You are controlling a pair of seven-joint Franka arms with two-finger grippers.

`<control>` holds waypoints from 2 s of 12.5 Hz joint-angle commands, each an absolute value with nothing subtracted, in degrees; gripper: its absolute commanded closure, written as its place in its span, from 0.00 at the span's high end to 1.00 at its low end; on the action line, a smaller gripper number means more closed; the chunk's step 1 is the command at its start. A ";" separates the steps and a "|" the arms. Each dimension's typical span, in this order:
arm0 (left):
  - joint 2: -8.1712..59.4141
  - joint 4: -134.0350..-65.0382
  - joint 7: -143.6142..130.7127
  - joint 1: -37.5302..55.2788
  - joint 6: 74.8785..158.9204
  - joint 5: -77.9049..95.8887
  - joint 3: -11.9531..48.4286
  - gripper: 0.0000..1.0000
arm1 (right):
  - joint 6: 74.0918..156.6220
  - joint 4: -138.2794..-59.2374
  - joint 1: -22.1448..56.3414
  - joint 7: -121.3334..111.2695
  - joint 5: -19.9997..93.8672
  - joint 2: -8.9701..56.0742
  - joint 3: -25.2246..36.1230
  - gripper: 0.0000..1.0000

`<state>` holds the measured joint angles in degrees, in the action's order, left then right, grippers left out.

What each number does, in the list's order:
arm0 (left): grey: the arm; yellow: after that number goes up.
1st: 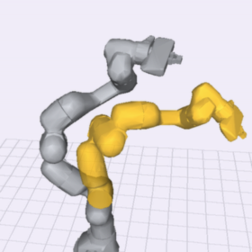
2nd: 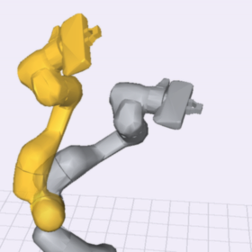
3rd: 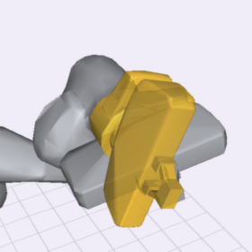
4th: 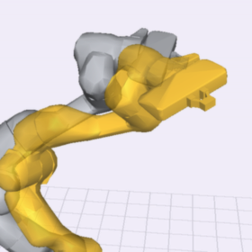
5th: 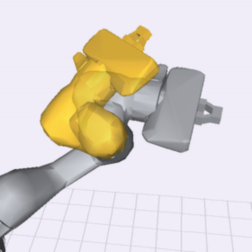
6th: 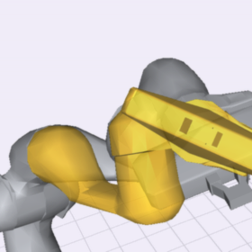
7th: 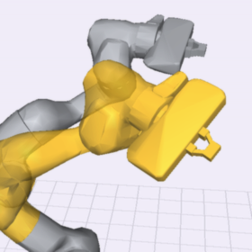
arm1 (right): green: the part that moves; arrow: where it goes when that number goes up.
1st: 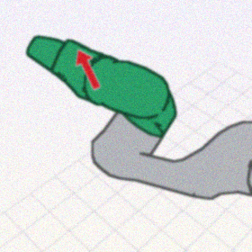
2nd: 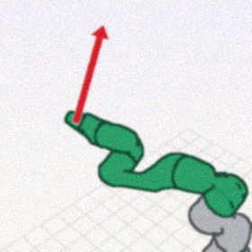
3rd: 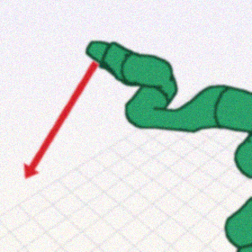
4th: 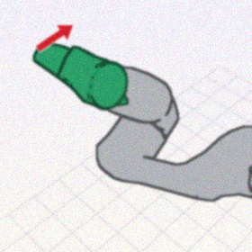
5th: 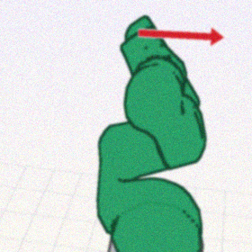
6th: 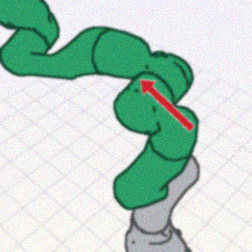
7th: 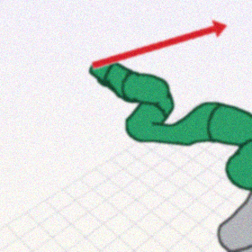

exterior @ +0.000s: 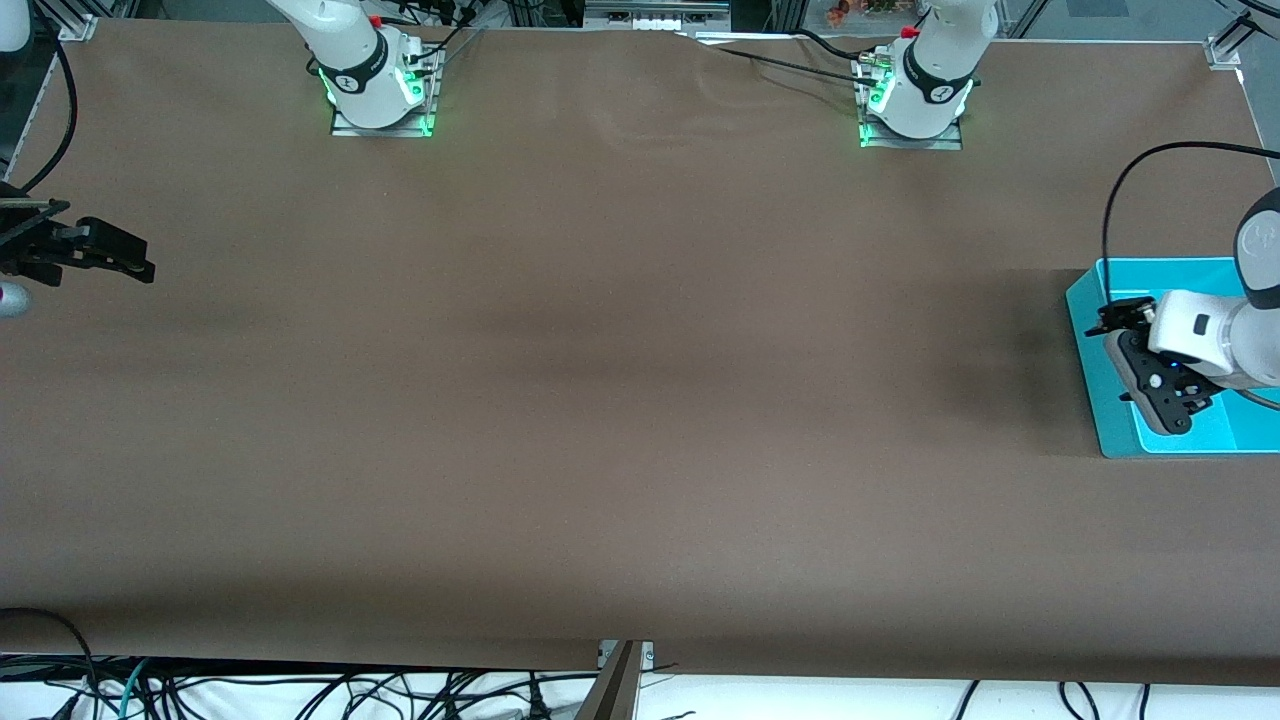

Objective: Wind and store yellow beetle car

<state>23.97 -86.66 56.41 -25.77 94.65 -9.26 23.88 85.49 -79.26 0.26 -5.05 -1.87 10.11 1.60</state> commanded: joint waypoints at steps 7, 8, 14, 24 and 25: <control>18.03 -80.94 9.29 -0.92 82.70 -0.03 5.34 1.00 | 85.08 -79.72 -0.26 -4.57 -0.97 9.05 1.32 1.00; 15.84 -82.86 5.31 0.86 84.10 0.78 2.05 1.00 | 85.08 -79.72 -0.26 -4.57 -0.97 9.05 1.32 1.00; -1.41 -107.66 0.89 3.60 103.10 0.62 -0.88 1.00 | 85.08 -79.72 -0.26 -4.57 -0.97 9.05 1.32 1.00; 0.18 -98.71 0.70 3.78 93.44 0.79 0.62 1.00 | 85.08 -79.72 -0.26 -4.57 -0.97 9.05 1.32 1.00; 0.18 -97.14 0.79 3.78 91.43 0.88 0.62 1.00 | 85.08 -79.72 -0.26 -4.57 -0.97 9.05 1.32 1.00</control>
<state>-0.60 -100.69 1.26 3.58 95.03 -0.62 0.69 85.48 -79.26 0.23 -5.05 -1.87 10.11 1.60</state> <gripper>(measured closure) 0.000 0.000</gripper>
